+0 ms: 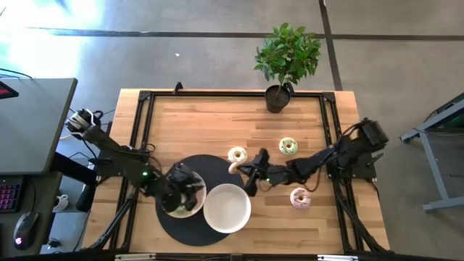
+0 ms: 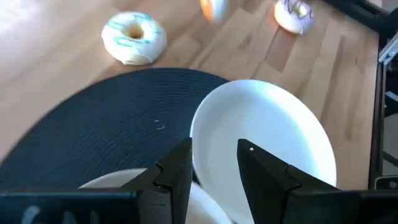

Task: Pick & Place donuts
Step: Put the small yellow donut on the left white plate

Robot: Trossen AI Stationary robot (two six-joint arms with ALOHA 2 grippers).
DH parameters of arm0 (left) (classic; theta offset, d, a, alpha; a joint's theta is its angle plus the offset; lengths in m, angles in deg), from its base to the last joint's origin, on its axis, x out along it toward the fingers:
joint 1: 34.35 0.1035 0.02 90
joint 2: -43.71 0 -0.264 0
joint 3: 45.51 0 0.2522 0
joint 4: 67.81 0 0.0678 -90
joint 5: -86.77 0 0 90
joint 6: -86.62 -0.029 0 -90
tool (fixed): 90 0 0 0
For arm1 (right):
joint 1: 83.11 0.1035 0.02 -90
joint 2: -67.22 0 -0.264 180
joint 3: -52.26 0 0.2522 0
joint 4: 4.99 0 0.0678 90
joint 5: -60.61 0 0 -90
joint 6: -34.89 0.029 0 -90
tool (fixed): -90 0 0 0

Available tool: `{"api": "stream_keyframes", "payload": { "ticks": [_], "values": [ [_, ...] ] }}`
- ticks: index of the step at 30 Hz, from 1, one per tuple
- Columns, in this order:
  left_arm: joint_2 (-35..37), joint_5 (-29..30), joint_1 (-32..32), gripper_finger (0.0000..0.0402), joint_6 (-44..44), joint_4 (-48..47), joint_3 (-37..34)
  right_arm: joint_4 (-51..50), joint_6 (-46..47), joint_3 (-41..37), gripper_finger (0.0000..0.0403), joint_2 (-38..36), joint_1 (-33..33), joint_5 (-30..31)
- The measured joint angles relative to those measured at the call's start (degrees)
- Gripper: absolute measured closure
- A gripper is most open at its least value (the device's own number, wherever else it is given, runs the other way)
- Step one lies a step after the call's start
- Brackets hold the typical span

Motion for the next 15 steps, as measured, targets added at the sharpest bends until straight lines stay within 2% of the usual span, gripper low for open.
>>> {"api": "stream_keyframes", "payload": {
  "ticks": [4,10,12,15],
  "values": [
    [3.62,5.92,-2.71,0.0275,1.09,-3.54,-0.02,-0.1,-2.72,7.47,0.0399,7.95,-0.91,-4.71],
    [6.44,12.09,-5.02,0.0275,-1.74,-4.34,0.0,-4.12,-7.83,23.81,0.0395,19.11,-2.32,-13.92],
    [6.32,12.63,-5.75,0.0275,-3.99,-4.45,0.0,-7.85,-9.62,29.26,0.0397,22.37,-2.83,-15.42],
    [6.11,16.98,-6.81,0.0275,-4.91,-4.08,-0.02,-15.84,-10.22,36.52,0.0398,26.6,-3.54,-17.32]
  ]
}}
